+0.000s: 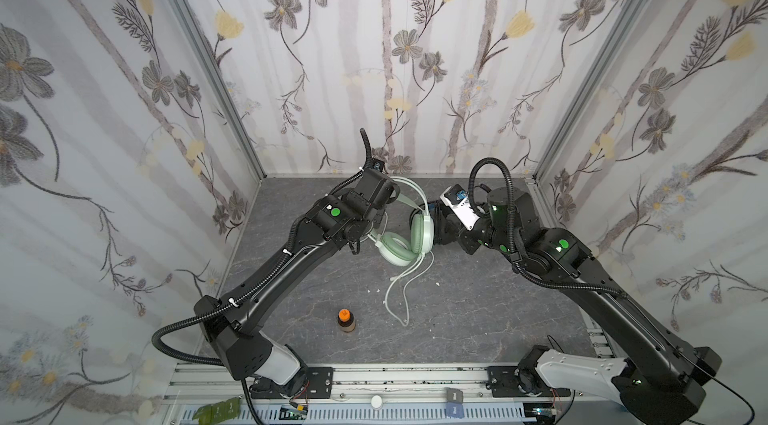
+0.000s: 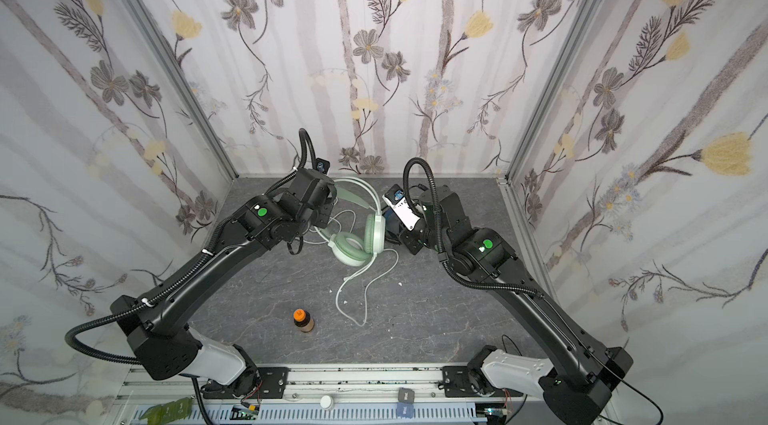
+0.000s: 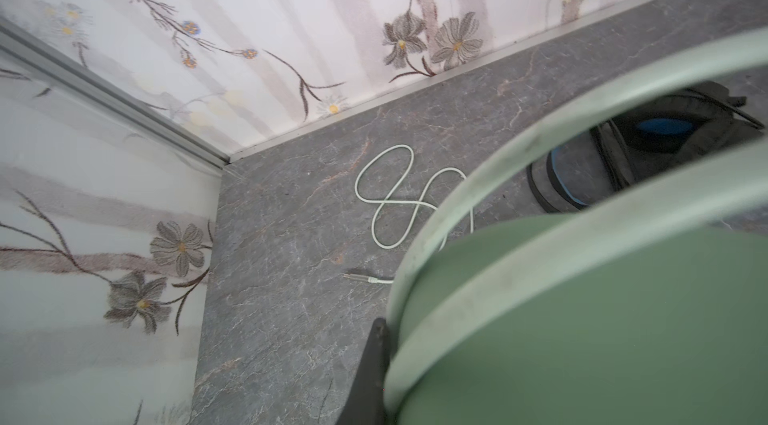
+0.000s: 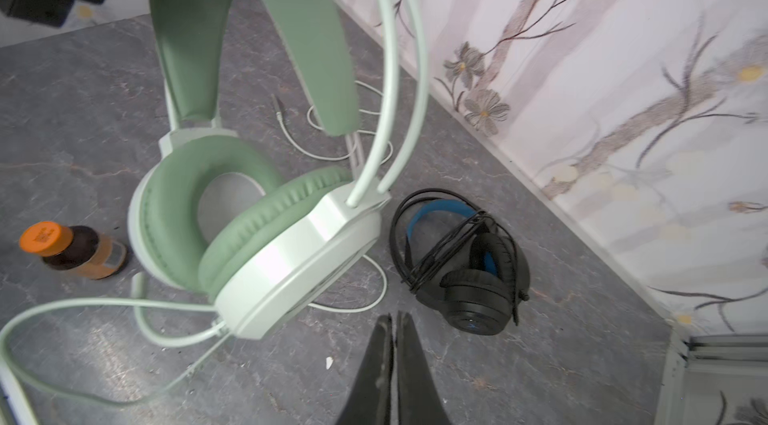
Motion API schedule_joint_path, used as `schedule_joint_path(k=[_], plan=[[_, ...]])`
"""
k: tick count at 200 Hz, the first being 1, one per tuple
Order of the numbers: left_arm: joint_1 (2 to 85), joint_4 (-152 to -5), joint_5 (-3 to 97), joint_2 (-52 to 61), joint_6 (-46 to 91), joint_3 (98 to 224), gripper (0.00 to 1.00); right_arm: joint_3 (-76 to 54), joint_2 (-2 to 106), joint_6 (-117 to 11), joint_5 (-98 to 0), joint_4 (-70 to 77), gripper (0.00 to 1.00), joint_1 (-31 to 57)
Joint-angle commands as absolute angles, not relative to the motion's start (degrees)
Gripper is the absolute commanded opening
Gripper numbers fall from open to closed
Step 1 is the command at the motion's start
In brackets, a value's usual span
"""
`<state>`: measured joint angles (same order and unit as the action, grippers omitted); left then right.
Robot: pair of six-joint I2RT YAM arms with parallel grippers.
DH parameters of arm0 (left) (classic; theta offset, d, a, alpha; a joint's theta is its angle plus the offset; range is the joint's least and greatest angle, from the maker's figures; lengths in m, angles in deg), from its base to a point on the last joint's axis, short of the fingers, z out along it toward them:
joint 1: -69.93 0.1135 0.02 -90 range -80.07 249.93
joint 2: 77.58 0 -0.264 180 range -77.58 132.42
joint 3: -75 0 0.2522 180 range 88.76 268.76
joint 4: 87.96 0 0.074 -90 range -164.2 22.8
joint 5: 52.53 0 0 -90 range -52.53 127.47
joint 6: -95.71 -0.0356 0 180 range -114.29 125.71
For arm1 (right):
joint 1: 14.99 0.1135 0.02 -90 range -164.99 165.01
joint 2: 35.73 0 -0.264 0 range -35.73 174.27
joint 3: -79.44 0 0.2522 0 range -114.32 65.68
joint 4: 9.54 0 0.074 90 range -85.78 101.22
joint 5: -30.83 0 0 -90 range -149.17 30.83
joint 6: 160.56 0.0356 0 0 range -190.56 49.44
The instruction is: Wrap the headphones
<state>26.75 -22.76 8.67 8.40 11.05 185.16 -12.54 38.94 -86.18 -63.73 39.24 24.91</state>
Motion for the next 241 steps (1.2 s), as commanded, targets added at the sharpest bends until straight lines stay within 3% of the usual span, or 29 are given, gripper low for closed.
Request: schedule_joint_path(k=[1,25,41,83,169,241], plan=[[26.94,-23.85,13.27,8.16,12.32,184.97,0.0,-11.51,36.52,-87.99,-68.59,30.02,0.13,24.94],[28.61,-22.94,13.68,7.56,16.97,185.09,0.0,-7.72,32.97,-86.61,-62.44,25.68,0.39,24.35],[29.12,-23.38,13.47,6.12,19.89,185.47,0.0,-3.59,30.28,-84.27,-59.87,23.49,0.51,24.14],[29.85,-19.65,12.55,3.81,27.39,190.49,0.0,14.53,17.91,-79.19,-46.05,9.49,0.95,22.81],[29.46,-16.55,11.47,3.89,37.84,203.33,0.0,27.79,16.97,-72.71,-30.95,-7.98,0.97,22.67],[28.36,-14.82,10.8,8.84,39.52,213.96,0.0,30.25,26.39,-69.78,-24.36,-19.56,0.96,22.54]])
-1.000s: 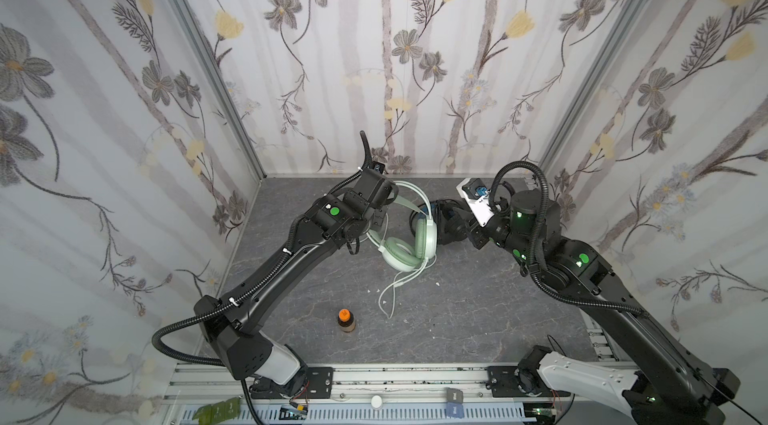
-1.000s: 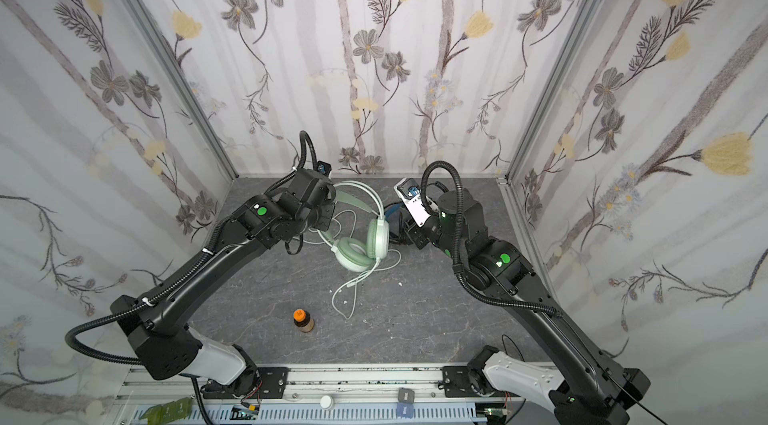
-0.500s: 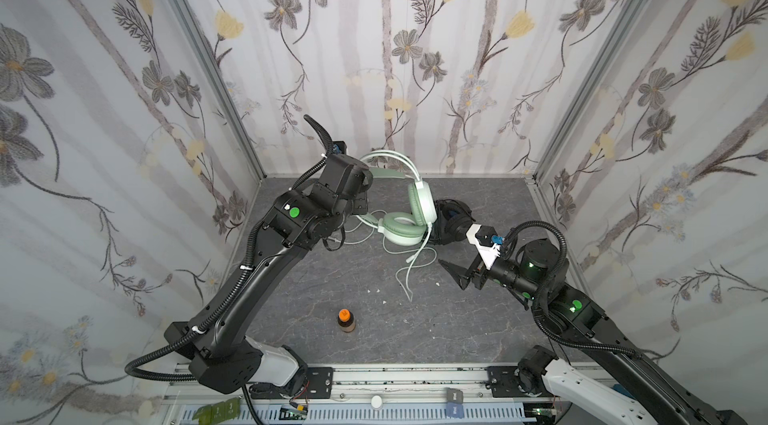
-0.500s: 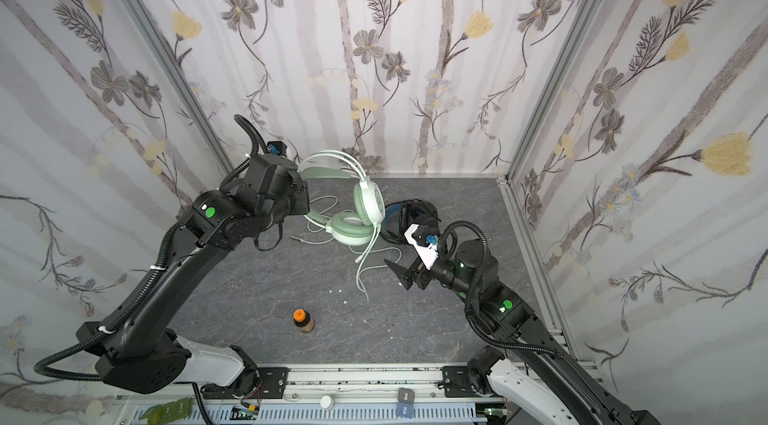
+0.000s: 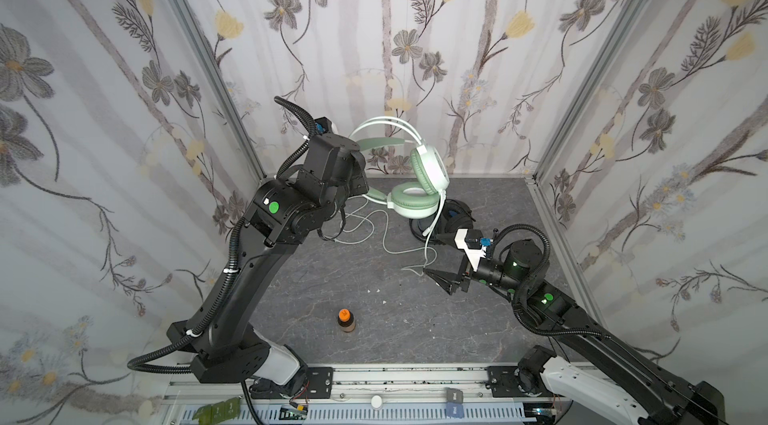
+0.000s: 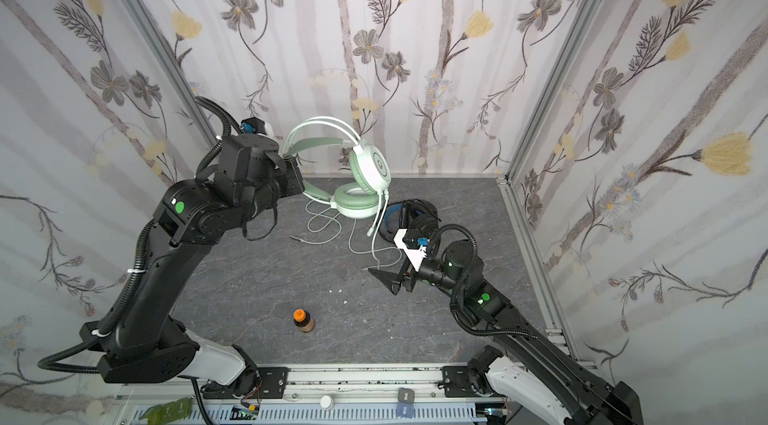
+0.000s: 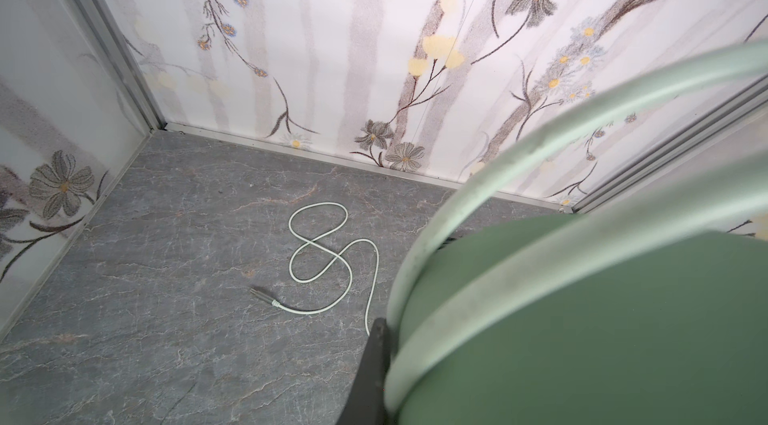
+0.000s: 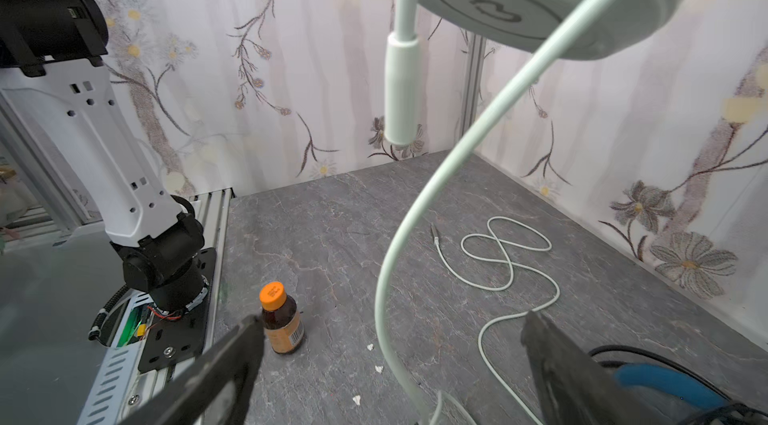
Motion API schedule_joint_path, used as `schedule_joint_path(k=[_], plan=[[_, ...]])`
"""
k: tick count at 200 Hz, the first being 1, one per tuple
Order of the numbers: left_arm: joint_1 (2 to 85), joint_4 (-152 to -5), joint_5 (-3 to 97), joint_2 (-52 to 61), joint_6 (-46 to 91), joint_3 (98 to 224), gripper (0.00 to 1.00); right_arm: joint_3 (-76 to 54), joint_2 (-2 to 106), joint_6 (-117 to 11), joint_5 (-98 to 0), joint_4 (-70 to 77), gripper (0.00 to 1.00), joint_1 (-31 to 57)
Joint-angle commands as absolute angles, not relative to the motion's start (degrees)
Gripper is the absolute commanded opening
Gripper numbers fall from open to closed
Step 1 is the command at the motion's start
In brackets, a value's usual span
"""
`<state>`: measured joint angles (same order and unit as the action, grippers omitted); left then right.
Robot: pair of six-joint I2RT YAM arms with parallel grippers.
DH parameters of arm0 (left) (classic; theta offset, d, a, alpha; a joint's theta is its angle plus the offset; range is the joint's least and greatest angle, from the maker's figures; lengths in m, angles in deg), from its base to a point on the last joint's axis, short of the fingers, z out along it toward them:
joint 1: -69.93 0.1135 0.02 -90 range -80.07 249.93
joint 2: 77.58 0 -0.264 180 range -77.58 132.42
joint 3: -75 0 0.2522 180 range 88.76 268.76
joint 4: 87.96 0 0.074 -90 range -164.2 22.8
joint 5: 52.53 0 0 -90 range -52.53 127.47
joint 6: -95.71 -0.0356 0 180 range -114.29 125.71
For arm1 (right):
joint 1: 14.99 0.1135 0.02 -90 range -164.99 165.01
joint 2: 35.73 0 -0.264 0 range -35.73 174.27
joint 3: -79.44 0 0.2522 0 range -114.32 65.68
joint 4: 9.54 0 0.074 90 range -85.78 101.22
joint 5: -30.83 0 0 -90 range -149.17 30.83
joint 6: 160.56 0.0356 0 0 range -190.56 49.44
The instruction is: Wrap the headphones
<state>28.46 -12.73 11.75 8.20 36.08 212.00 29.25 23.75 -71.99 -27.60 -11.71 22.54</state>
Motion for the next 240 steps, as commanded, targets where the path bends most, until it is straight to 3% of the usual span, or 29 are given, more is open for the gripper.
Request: schedule_joint_path(k=[1,92,137,214,240], plan=[[28.36,-14.85,10.82,8.87,39.57,213.98,0.0,30.34,26.49,-69.73,-24.32,-19.76,0.96,22.58],[30.56,-18.93,14.26,10.13,42.77,215.59,0.0,33.69,31.66,-68.88,-25.78,-24.93,0.82,22.33],[31.49,-17.63,17.27,12.32,44.08,218.47,0.0,33.45,34.99,-67.36,-26.08,-28.05,0.65,21.35],[33.56,-15.5,21.71,13.72,48.77,219.37,0.0,32.47,40.81,-62.85,-25.43,-33.64,0.48,20.77],[35.02,-15.24,22.03,13.39,51.58,219.19,0.0,32.29,42.82,-62.13,-25.63,-34.65,0.34,20.69]])
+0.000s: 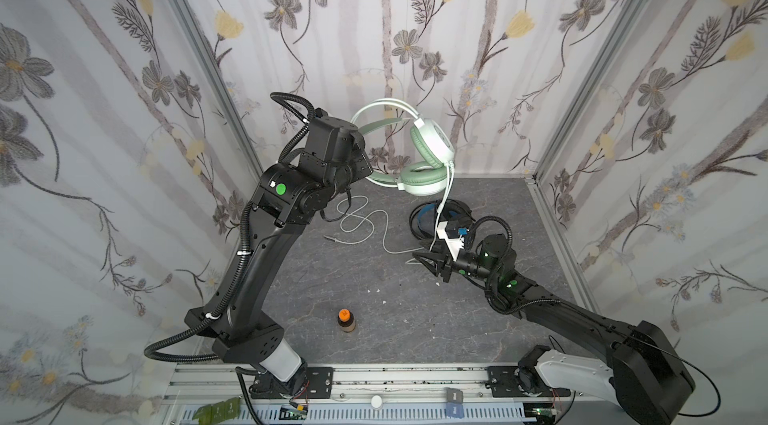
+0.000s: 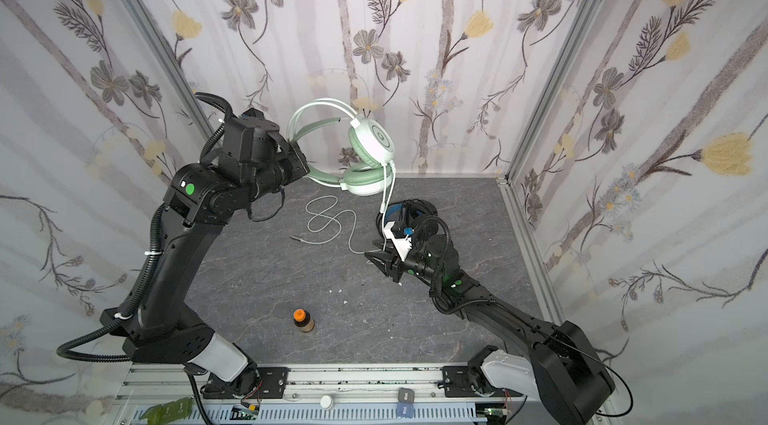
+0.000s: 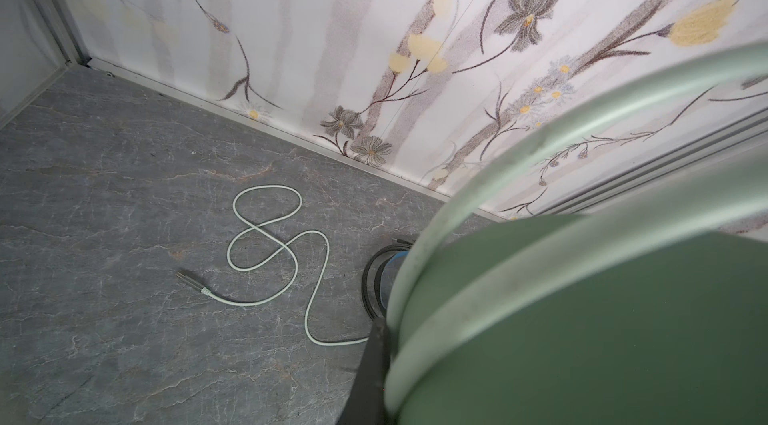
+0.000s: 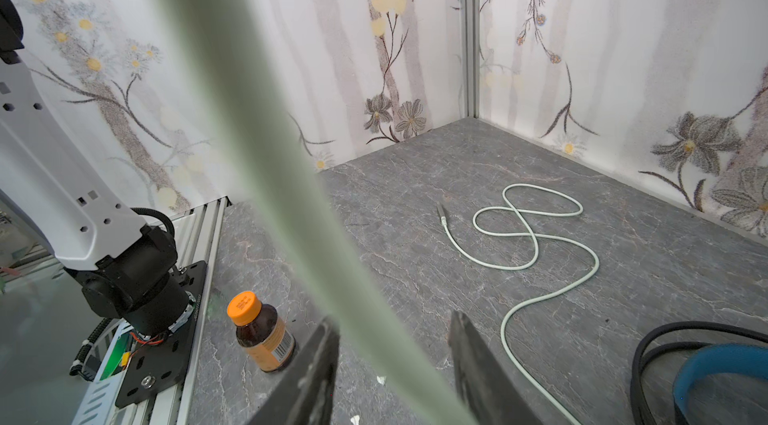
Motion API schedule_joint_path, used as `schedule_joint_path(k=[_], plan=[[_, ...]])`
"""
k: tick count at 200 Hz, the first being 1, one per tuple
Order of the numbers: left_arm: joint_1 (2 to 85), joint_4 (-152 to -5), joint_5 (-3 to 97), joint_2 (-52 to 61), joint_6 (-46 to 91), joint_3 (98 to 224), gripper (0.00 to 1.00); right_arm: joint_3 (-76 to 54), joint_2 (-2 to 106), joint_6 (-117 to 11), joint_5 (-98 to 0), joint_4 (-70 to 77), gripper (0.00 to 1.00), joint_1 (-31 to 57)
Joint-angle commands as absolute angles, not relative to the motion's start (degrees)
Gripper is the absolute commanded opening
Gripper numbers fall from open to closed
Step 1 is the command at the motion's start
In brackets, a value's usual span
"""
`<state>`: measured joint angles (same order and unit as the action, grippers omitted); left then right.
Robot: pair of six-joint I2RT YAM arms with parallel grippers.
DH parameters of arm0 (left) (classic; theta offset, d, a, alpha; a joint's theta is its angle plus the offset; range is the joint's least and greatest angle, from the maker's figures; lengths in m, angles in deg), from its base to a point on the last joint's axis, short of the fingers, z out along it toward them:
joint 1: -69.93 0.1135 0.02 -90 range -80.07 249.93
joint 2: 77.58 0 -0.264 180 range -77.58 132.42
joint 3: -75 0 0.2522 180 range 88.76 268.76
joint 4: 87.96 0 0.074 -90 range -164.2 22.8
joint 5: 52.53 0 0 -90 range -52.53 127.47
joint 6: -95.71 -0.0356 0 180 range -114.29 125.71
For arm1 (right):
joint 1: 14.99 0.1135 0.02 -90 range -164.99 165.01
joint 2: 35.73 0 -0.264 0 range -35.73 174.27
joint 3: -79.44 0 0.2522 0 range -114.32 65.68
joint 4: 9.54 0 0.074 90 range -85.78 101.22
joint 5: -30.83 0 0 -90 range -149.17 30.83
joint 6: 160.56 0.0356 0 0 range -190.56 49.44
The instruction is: Wrap the headphones
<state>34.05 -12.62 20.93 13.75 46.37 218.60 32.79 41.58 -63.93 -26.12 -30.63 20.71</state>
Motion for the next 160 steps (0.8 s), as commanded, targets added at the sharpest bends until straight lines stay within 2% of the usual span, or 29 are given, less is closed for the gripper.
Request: schedule_joint_path(k=[1,68,100,125,160], plan=[[35.12,-15.23,22.02,13.39,51.67,219.19,0.0,32.29,42.88,-62.08,-25.7,-34.64,0.33,20.69],[41.68,-20.61,28.57,8.77,55.19,210.04,0.0,32.16,46.19,-59.03,-26.3,-37.53,0.16,20.92],[45.28,-21.47,30.96,4.91,55.13,204.78,0.0,31.42,47.24,-56.59,-31.26,-38.25,0.08,22.96],[47.9,-25.95,31.91,0.53,58.77,196.32,0.0,26.06,47.57,-61.11,-37.43,-25.58,0.0,26.27],[49.3,-34.04,29.22,-5.14,64.2,183.77,0.0,19.89,47.38,-61.98,-47.69,-12.86,0.0,32.06]])
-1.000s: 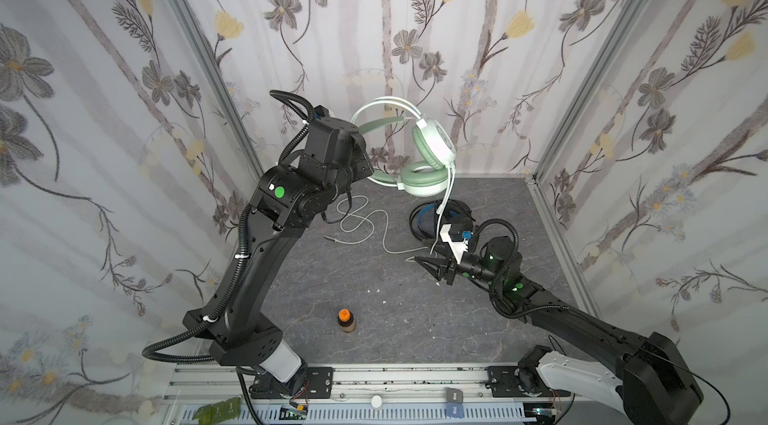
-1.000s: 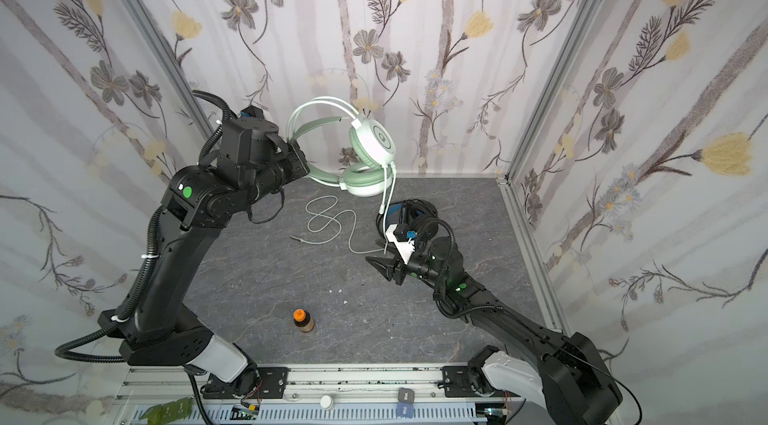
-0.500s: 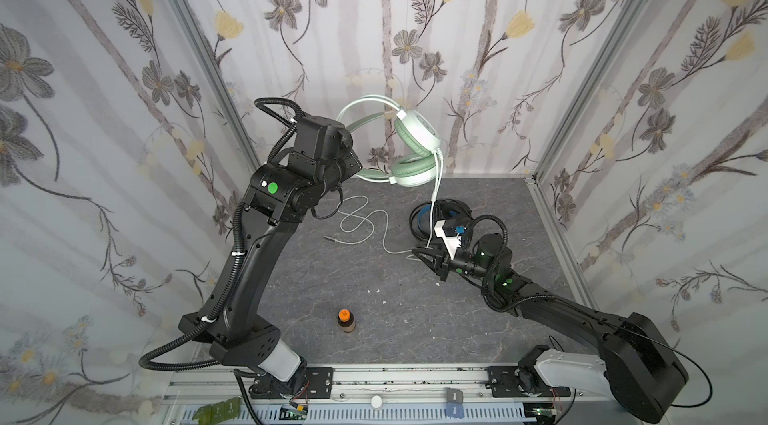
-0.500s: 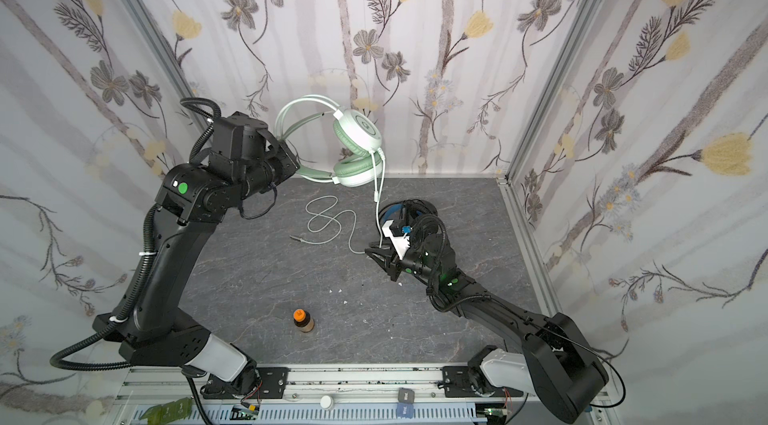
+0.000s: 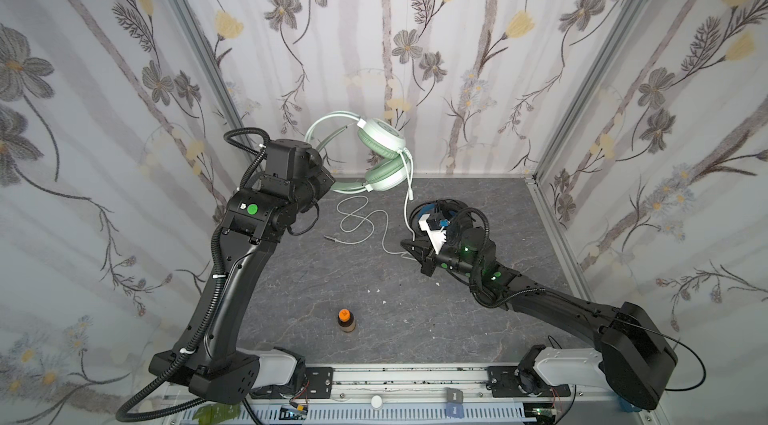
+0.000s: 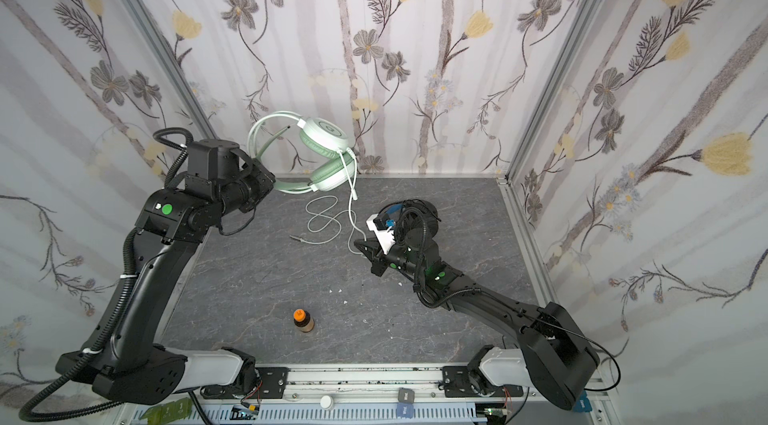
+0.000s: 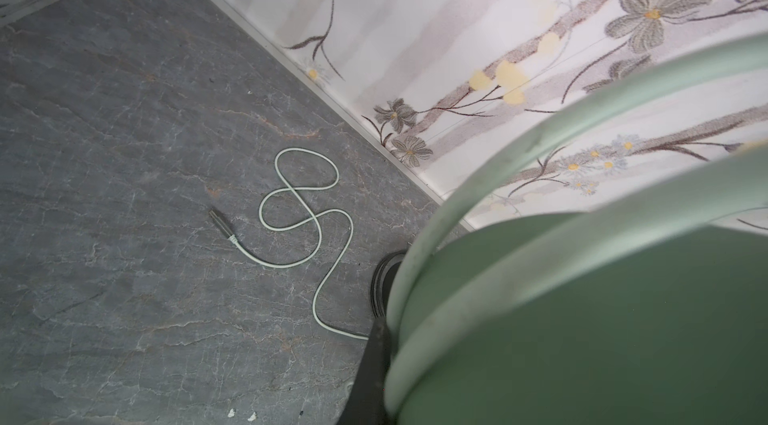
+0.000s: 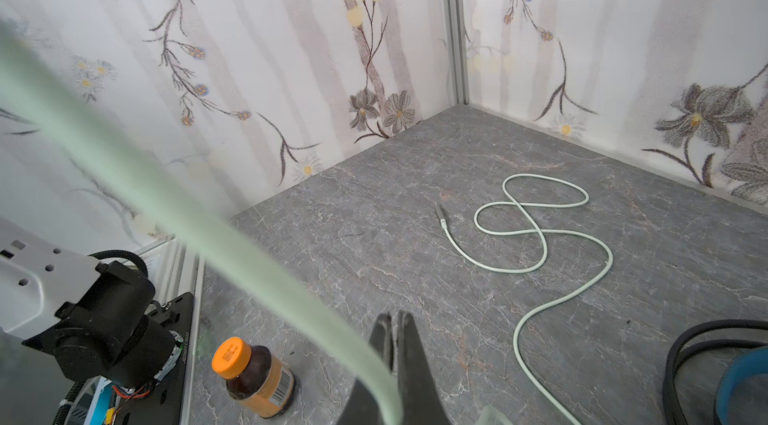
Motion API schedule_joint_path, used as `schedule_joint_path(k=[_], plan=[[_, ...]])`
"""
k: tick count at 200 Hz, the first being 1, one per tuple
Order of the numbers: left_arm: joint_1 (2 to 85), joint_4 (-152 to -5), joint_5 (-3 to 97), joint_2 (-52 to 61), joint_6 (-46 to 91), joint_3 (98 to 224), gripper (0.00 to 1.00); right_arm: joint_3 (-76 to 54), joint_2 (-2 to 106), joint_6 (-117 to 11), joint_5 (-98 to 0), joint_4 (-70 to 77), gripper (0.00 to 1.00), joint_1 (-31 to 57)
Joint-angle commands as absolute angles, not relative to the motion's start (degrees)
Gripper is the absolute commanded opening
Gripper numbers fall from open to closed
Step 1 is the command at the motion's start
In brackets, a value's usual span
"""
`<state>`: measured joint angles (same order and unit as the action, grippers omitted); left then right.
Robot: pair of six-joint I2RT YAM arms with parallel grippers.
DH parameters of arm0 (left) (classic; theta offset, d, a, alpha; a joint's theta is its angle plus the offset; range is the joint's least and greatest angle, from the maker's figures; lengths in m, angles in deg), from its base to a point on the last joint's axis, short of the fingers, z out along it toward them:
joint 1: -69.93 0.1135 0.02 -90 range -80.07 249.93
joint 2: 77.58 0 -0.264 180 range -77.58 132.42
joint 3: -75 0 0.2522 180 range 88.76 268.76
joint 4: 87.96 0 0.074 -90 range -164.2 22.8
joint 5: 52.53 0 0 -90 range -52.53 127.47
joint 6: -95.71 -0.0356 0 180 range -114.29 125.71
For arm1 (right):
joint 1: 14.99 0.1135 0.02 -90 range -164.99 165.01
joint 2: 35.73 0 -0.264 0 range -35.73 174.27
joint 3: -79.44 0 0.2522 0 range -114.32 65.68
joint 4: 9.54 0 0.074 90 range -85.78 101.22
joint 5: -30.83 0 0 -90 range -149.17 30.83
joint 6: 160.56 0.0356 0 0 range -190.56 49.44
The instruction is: Wrap the headphones
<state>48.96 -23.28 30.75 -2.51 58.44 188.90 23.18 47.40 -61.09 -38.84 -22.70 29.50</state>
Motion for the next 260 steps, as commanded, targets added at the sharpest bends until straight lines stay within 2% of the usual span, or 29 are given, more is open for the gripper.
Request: schedule_joint_path(k=[1,72,107,157,203,260], plan=[[49.37,-34.08,29.08,-5.15,64.18,183.55,0.0,19.71,47.35,-61.96,-47.85,-12.54,0.0,32.09],[49.98,-46.41,21.68,-14.16,55.16,161.54,0.0,0.28,48.73,-65.22,-65.18,19.66,0.0,46.33],[49.88,-46.71,21.11,-14.87,41.65,160.31,0.0,-13.74,52.15,-66.04,-69.85,36.36,0.0,47.67],[49.63,-41.81,25.75,-14.91,28.0,160.74,0.0,-37.39,64.58,-77.59,-80.82,62.88,0.0,47.37],[49.63,-35.91,28.57,-13.33,22.89,161.45,0.0,-51.25,69.29,-83.56,-88.49,68.36,0.0,47.4],[49.54,-31.9,38.08,-13.02,19.61,161.14,0.0,-53.53,70.28,-83.61,-94.11,65.92,0.0,47.06]])
